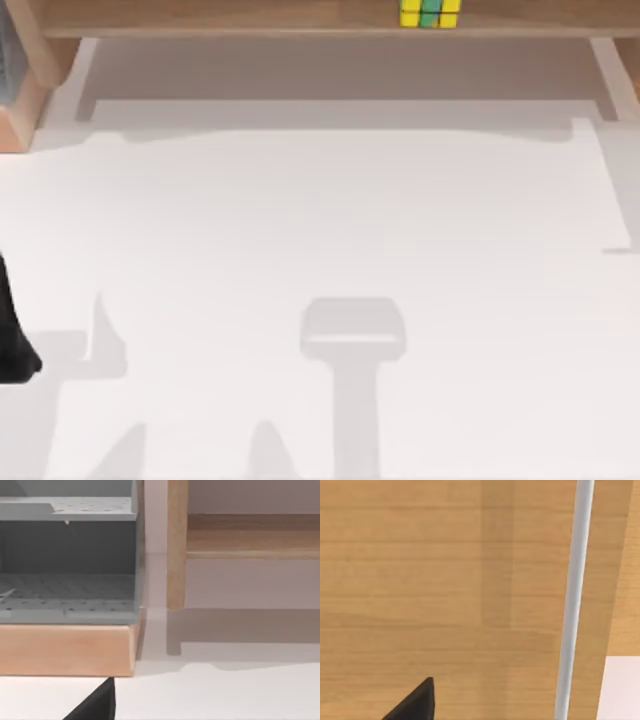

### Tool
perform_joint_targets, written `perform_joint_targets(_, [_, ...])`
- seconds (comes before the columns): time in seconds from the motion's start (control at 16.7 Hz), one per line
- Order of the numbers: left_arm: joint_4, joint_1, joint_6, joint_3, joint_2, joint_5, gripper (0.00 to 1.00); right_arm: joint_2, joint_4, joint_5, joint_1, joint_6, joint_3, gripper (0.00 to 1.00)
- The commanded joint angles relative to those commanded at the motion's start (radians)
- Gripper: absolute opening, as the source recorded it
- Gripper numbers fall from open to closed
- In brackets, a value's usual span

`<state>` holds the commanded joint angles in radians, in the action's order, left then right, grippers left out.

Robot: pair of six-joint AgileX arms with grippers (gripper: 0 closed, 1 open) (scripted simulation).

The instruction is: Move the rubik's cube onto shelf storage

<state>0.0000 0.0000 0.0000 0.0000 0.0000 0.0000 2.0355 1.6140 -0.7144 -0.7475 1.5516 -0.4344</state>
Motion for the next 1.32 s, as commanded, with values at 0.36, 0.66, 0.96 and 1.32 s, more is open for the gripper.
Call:
perform_joint_targets(0.36, [0.000,0.000,0.000,0.000,0.000,0.000,1.00,0.019,-0.045,0.048,0.047,0.001,-0.063,1.00])
perform_joint_targets(0.66, [0.000,0.000,0.000,0.000,0.000,0.000,1.00,0.025,-0.055,0.059,0.059,0.001,-0.079,1.00])
perform_joint_targets(0.96, [0.000,0.000,0.000,0.000,0.000,0.000,1.00,0.025,-0.055,0.059,0.059,0.001,-0.079,0.62])
perform_joint_targets(1.32, [0.000,0.000,0.000,0.000,0.000,0.000,1.00,0.025,-0.055,0.059,0.059,0.001,-0.079,0.17])
